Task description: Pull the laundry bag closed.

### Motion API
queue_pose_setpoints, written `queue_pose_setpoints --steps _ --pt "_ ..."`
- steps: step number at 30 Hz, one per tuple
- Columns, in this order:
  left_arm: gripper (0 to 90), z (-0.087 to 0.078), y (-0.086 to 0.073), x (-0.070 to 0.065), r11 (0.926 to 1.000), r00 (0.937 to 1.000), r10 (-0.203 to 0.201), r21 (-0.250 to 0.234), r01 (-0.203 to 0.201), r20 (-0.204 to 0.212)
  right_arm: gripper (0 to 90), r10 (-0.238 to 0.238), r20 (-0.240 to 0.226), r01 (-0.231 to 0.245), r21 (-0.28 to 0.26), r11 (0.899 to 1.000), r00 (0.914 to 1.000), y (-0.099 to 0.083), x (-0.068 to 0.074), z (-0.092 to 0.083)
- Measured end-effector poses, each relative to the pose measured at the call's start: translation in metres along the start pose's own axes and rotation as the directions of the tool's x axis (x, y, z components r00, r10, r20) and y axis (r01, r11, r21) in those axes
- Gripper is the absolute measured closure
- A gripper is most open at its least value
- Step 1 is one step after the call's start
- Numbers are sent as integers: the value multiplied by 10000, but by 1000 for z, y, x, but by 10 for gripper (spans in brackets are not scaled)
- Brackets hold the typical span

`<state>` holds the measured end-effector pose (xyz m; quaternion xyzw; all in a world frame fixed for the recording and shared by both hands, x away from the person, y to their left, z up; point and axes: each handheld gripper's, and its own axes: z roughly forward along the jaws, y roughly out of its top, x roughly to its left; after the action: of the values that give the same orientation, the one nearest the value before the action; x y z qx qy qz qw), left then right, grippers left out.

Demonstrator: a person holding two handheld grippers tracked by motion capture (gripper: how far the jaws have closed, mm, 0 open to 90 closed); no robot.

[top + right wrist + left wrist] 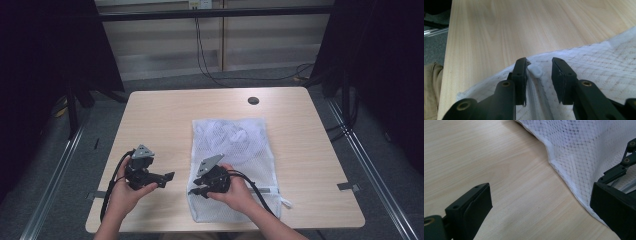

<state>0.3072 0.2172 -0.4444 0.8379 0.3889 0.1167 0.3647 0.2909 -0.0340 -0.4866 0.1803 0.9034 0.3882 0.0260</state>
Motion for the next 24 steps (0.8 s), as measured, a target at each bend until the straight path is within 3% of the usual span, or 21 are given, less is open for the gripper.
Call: queue_pose_setpoints --steps 13,17,24 --pt "43 1 -1 2 10000 9999 -56 27 56 122 751 19 -294 -11 290 9996 9996 1 0 7" --pt "45 1 -1 2 9999 9998 -130 23 130 127 801 -209 -388 223 369 9991 9990 3 1 9" --pt "92 3 -1 1 9981 9970 -540 316 524 552 817 -347 -443 363 346 9987 9984 5 3 6"
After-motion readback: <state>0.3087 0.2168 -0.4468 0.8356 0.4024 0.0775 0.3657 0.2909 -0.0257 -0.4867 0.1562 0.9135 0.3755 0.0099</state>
